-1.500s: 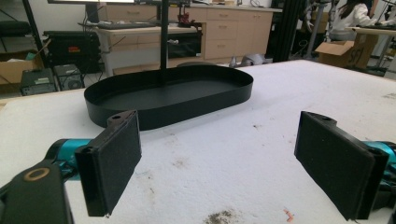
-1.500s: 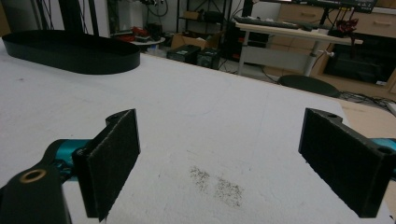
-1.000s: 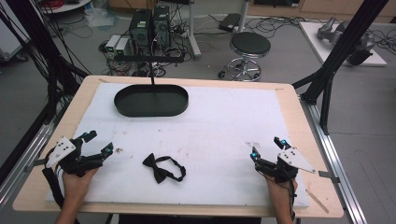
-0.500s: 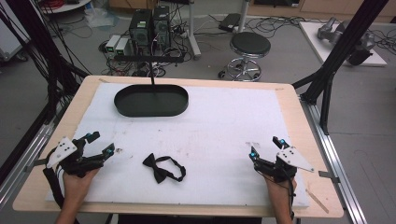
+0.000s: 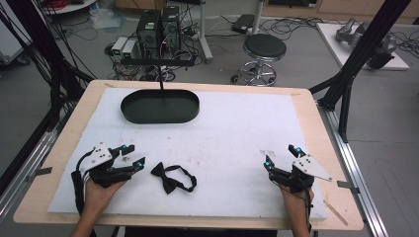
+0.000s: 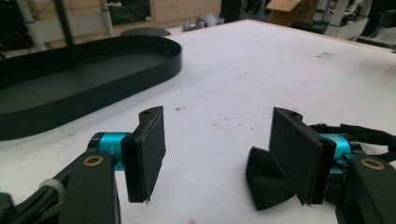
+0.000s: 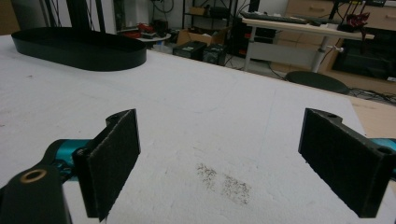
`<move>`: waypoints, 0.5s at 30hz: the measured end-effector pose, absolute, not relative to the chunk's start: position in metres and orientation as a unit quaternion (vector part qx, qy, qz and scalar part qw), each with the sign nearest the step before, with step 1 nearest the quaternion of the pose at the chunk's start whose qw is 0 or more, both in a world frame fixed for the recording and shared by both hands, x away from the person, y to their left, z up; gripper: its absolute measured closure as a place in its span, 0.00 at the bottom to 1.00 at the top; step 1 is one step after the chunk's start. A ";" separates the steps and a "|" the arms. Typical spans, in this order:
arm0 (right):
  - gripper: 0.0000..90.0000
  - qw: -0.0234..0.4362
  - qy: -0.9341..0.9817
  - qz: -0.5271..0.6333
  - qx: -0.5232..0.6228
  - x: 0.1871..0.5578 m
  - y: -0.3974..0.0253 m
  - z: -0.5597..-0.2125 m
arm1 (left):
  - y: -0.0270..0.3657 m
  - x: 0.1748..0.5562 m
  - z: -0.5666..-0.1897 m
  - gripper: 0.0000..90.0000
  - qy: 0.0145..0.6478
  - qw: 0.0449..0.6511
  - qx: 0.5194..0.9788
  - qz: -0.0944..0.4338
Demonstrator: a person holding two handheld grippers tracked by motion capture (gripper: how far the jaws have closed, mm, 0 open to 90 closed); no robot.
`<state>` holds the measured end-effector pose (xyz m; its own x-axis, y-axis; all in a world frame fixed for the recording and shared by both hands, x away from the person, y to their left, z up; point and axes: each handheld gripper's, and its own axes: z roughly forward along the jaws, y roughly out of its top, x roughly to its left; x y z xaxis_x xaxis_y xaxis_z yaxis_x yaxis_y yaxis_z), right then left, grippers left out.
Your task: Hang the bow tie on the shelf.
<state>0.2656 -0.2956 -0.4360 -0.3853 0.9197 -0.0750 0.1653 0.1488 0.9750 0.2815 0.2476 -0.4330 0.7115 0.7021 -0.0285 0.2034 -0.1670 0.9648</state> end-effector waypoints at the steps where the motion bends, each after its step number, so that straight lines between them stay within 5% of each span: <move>1: 0.13 0.372 0.660 0.507 0.411 0.266 -0.296 -0.436 | 0.243 0.282 -0.433 0.41 0.308 0.564 0.735 0.217; 15: 0.13 0.370 0.663 0.505 0.411 0.265 -0.296 -0.436 | 0.197 0.285 -0.441 0.46 0.302 0.521 0.777 0.184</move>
